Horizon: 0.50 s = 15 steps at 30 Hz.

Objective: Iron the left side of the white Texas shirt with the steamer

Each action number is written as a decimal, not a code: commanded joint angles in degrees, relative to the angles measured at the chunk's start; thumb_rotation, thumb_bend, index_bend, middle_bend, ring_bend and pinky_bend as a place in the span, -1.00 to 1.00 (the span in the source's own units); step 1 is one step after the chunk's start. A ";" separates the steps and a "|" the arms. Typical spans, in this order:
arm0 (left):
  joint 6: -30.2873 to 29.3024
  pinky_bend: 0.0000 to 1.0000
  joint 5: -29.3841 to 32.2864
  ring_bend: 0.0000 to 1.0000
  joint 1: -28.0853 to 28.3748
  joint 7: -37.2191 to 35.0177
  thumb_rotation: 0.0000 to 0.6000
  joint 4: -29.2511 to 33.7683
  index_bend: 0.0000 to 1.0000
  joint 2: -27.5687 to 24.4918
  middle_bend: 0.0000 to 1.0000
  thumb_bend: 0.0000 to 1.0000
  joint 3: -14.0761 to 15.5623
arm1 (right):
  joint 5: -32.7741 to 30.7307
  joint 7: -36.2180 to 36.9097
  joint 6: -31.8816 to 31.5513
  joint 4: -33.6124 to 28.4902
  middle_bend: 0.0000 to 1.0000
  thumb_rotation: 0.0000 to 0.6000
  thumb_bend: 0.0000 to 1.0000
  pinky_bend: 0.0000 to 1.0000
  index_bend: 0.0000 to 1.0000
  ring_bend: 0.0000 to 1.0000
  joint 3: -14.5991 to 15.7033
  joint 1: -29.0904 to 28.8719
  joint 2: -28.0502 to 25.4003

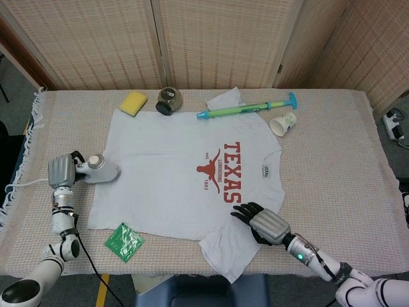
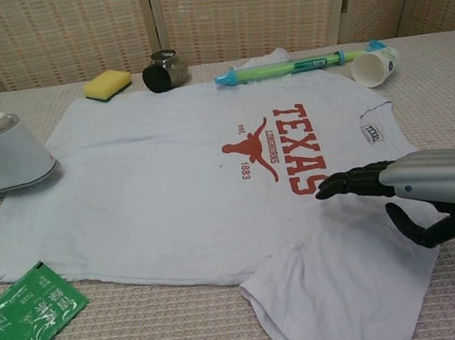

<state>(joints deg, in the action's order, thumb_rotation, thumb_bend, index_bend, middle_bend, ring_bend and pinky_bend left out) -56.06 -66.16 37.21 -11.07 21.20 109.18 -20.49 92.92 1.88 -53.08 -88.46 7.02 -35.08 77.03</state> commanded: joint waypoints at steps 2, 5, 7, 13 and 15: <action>-2.95 0.59 -0.64 0.84 -1.55 -0.78 1.00 2.14 0.60 -2.32 0.90 0.90 0.19 | 0.76 -2.89 -5.01 -3.02 -0.98 0.84 -0.02 -0.89 -1.00 -1.00 -0.37 2.33 -3.59; -3.84 0.60 -0.93 0.85 -2.31 0.19 1.00 2.93 0.59 -3.19 0.90 0.90 0.62 | 0.88 -4.73 -8.73 -5.17 -0.98 0.82 -0.47 -0.89 -1.00 -1.00 -0.45 4.36 -6.29; -3.46 0.60 -0.80 0.85 -2.53 1.28 1.00 2.52 0.58 -3.28 0.90 0.88 0.81 | 0.77 -5.98 -10.87 -6.15 -0.98 0.76 -0.65 -0.89 -1.00 -1.00 -0.48 5.72 -7.74; 0.59 0.59 1.39 0.83 -1.95 4.63 1.00 -1.19 0.55 -1.76 0.88 0.78 -0.09 | 0.92 -7.71 -16.21 -8.18 -0.98 0.67 -0.91 -0.89 -1.00 -1.00 0.27 9.88 -11.49; 2.03 0.59 2.05 0.82 -1.45 5.73 1.00 -2.81 0.54 -1.16 0.87 0.76 -0.45 | 0.99 -7.86 -17.67 -8.55 -0.98 0.67 -0.91 -0.89 -1.00 -1.00 0.42 11.12 -12.38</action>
<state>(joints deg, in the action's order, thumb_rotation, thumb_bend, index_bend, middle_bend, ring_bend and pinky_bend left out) -55.03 -64.78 35.34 -6.02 19.43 107.43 -20.56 93.82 -5.67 -69.94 -96.54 7.22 -24.74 65.18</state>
